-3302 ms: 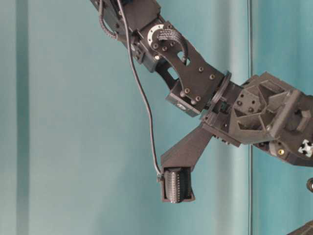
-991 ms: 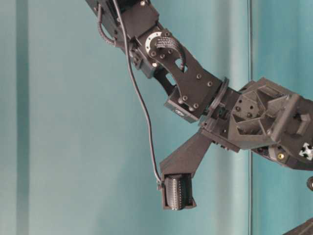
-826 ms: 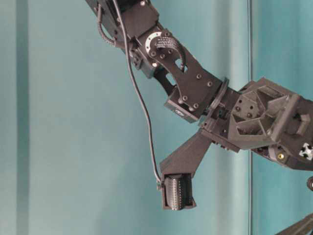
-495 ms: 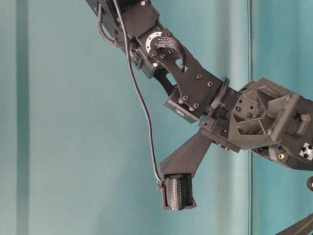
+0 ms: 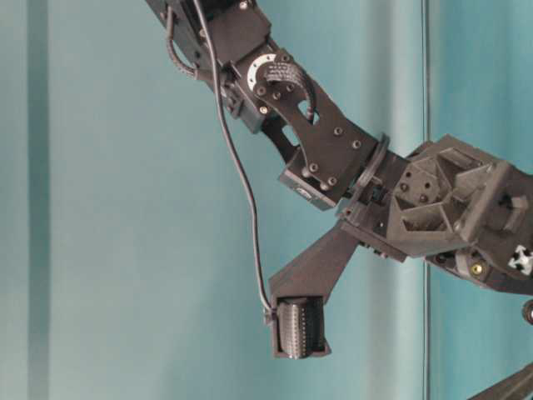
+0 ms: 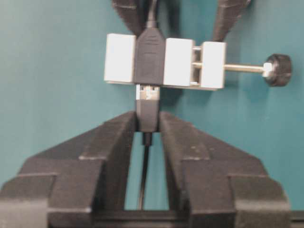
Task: Insert the USB cable into the female connector supported by the left arm.
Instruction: 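Push the plug leftward into the female connector with the right gripper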
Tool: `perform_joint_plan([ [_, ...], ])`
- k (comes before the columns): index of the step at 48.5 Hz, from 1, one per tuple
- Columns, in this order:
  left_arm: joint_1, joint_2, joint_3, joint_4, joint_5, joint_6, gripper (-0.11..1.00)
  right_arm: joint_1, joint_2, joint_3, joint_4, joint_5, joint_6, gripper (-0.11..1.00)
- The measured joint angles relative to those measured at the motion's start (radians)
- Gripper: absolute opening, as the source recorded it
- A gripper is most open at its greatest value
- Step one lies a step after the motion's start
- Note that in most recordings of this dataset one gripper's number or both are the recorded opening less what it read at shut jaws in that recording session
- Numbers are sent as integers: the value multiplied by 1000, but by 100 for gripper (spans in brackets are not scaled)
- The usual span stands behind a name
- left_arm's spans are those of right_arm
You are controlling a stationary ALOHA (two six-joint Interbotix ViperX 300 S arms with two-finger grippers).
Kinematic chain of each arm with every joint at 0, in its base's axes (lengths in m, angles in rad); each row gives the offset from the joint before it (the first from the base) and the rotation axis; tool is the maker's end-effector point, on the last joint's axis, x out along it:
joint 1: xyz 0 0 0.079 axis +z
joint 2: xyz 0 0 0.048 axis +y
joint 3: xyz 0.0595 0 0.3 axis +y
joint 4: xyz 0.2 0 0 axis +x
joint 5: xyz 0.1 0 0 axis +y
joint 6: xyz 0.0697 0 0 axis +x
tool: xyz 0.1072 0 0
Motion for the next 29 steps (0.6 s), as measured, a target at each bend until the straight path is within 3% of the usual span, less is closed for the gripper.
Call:
perform_joint_plan([
  [29,2,-2,-6,2,8,0,72,0,2,0,0,-2,0,21],
])
